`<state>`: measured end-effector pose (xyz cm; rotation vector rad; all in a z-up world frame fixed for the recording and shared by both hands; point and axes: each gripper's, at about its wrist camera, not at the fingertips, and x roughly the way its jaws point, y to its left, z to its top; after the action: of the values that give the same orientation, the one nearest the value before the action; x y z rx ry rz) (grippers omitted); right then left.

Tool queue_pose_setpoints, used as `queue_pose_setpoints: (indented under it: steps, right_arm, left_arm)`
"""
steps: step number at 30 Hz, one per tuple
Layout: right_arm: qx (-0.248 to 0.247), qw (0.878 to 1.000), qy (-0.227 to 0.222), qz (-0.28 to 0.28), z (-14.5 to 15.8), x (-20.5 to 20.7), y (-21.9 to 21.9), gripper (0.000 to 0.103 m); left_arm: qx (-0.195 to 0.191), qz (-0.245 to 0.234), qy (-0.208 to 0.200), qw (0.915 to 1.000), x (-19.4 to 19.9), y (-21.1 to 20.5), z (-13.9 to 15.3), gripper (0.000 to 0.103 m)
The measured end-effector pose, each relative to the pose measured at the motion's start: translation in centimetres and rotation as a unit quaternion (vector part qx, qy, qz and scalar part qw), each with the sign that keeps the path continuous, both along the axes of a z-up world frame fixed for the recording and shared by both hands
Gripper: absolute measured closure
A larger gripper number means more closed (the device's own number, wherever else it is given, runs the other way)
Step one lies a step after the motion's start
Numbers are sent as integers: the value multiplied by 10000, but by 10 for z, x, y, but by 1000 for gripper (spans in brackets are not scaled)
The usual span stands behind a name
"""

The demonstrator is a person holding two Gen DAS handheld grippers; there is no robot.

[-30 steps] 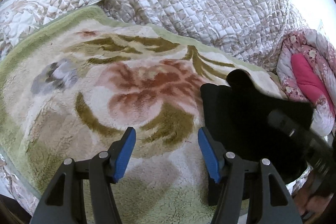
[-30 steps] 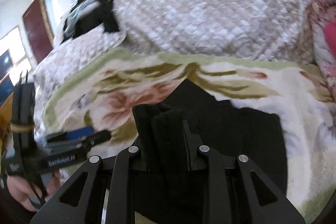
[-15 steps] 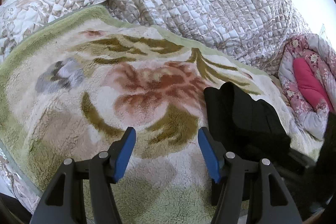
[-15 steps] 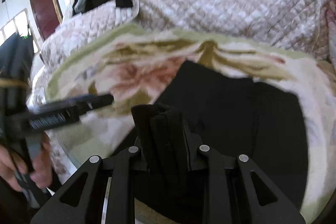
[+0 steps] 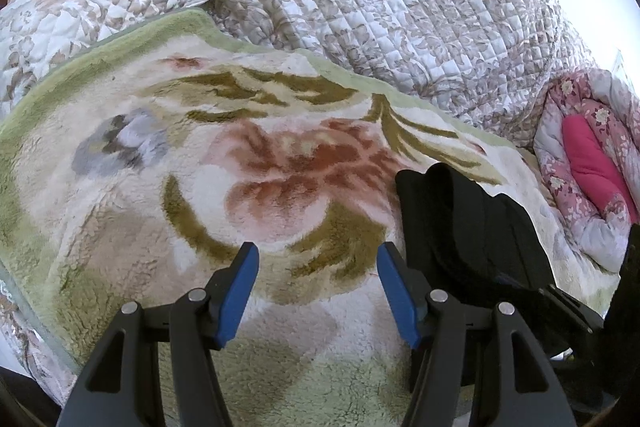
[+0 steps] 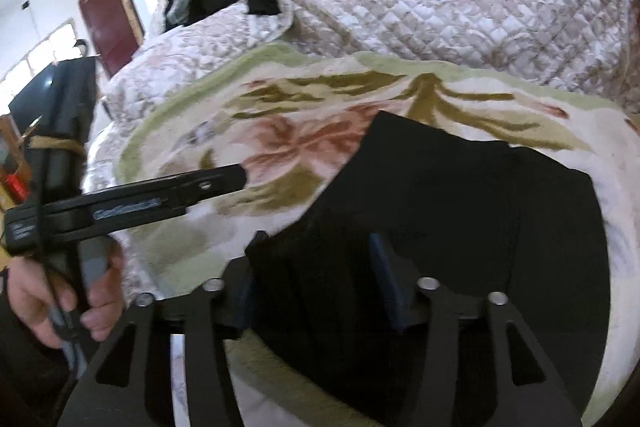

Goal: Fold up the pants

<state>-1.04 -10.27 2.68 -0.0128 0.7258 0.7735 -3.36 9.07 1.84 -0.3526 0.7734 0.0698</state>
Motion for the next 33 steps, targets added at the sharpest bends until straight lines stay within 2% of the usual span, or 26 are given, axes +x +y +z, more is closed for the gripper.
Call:
queue_pose_setpoints:
  steps: [3, 5, 8, 11, 14, 17, 19, 24, 27, 33]
  right_arm:
    - [600, 9974, 249, 313, 12, -2, -14, 45]
    - [894, 9953, 203, 320, 23, -4, -28, 45]
    - [1121, 9932, 1, -304, 34, 0, -59, 45]
    - [1205, 9868, 219, -1059, 28, 14, -92, 45]
    - [1292, 9808, 412, -1404, 23, 21, -109, 45]
    - [1241, 9814, 372, -1420, 24, 20, -109, 45]
    - [1175, 9827, 333, -1396, 25, 18, -106, 45]
    - [1153, 9829, 325, -1401, 23, 19, -107, 45]
    - [1184, 9817, 333, -1452, 22, 18, -111, 45]
    - [1173, 9814, 347, -1480, 22, 19, -111, 45]
  left_arm:
    - [-108, -29, -42, 9999, 0, 0, 1, 39]
    - [-187, -107, -112, 9997, -1, -1, 2, 39]
    - [-474, -348, -222, 9980, -2, -6, 4, 39]
    - [-974, -854, -275, 9912, 0, -18, 4, 39]
    - [-1291, -1393, -90, 9818, 6, -39, -4, 39]
    - [-1202, -1544, 90, 9806, 12, -55, -12, 40]
    - [-1346, -1595, 166, 9778, 13, -58, -16, 40]
    - [-1392, -1579, 94, 9775, 13, -59, -15, 40]
    - [-1175, -1610, -72, 9799, 11, -62, -10, 40]
    - [-1125, -1682, -100, 9793, 21, -67, -12, 40]
